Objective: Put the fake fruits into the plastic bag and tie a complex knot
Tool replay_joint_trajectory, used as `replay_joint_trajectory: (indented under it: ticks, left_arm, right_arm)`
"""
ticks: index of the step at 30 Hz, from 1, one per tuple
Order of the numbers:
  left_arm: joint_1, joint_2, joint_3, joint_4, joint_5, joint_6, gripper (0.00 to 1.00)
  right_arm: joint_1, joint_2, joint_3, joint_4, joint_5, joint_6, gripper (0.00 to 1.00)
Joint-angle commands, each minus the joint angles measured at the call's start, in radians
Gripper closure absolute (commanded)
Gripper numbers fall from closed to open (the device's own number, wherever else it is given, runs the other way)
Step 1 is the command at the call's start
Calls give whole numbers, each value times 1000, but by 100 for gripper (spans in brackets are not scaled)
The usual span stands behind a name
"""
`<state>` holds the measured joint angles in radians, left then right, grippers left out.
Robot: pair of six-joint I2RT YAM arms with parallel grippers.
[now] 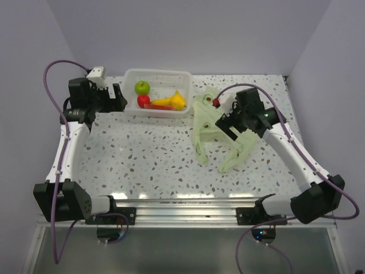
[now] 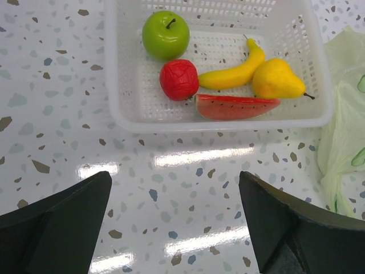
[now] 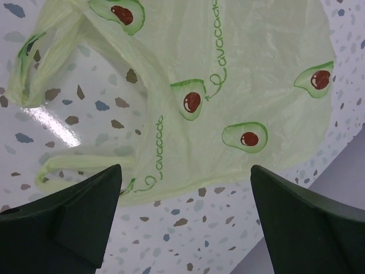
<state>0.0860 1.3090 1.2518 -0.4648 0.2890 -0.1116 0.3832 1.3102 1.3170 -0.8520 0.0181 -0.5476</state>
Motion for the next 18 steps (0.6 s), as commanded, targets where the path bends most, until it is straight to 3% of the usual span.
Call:
replay_joint_trajectory:
  ticks: [1,12,16,18]
  left_arm:
    - [8,-47,-23,72,76,0,0]
    - [9,-34,-28,89,187,-31,0]
    - [9,-62,-63,132,199,-19,0]
    - [9,-94,-84,173,213,-4,0]
  right_arm:
    - [66,44,-45,102,118,-80,2]
    - [175,237,-136,326,331,-127,2]
    - [178,308,-136,379,431,-130,11]
    - [180,334,-134,405,450,-130,31]
